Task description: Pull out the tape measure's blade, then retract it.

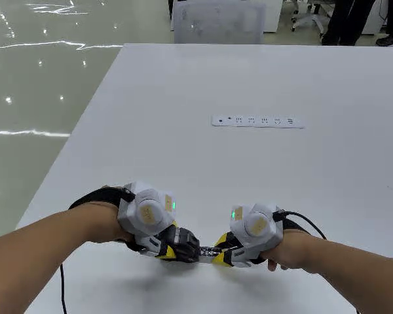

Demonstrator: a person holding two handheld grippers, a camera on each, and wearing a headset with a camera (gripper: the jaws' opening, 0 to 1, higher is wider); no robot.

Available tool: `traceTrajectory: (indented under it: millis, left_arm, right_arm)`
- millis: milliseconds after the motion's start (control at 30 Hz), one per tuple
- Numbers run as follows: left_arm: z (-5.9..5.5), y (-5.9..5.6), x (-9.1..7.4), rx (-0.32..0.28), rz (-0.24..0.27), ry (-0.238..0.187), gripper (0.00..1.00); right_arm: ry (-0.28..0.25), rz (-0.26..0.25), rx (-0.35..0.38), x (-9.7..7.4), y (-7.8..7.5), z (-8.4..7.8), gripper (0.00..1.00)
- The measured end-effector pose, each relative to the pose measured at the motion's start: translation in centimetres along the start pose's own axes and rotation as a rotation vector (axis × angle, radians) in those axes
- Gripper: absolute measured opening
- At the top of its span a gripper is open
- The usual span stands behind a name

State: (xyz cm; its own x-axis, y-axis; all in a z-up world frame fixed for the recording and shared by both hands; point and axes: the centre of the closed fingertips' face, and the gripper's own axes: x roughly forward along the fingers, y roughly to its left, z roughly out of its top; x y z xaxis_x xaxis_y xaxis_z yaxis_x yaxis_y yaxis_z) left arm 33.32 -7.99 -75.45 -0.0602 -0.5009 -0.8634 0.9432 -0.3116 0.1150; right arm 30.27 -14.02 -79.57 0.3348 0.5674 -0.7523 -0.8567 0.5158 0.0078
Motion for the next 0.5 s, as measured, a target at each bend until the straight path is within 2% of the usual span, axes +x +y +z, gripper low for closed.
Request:
traceTrajectory:
  millis: [500]
  left_arm:
    - [-0.06,-0.07,-0.15,-0.002,0.008,0.000,0.29]
  right_arm:
    - [0.011,0.000,0.009,-1.03,-0.04,-0.73,0.13]
